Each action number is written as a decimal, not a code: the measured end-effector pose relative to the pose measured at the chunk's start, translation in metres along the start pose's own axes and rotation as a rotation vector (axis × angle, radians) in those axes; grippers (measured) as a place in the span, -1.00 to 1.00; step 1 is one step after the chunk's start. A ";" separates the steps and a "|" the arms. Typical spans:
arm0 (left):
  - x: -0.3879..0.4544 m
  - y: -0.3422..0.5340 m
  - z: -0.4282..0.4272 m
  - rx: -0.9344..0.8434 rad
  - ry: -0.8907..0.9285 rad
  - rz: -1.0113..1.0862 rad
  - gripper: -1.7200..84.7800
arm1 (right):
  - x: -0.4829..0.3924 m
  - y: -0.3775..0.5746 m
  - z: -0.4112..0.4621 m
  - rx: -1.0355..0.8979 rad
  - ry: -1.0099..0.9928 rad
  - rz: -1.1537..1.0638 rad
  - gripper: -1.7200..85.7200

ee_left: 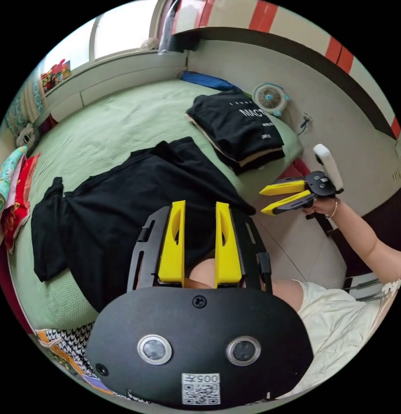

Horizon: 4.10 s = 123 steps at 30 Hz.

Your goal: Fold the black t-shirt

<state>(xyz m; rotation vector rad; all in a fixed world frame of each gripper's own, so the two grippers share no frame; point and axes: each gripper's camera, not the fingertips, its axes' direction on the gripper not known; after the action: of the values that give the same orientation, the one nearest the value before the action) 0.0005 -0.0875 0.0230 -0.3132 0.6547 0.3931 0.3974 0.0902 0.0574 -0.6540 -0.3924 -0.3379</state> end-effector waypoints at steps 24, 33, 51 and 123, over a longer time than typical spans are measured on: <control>0.175 0.048 0.074 -0.007 -0.122 0.063 -0.68 | 0.027 -0.072 -0.040 -0.074 -0.249 0.182 -0.94; 0.154 0.082 0.056 0.085 -0.067 -0.077 -0.86 | 0.082 -0.113 -0.076 0.096 -0.304 0.337 -0.65; 0.136 0.135 0.017 0.187 0.016 -0.091 -0.89 | 0.070 -0.245 0.002 -0.095 -0.327 0.500 -0.83; -0.216 0.290 -0.076 -0.004 0.024 -0.523 -0.89 | -0.217 -0.284 -0.075 -0.121 0.139 -0.157 -0.69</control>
<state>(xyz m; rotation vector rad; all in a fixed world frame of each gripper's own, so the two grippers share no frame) -0.3255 0.0828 0.0588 -0.4774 0.5701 -0.1096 0.1064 -0.1306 0.0518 -0.7150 -0.2928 -0.5571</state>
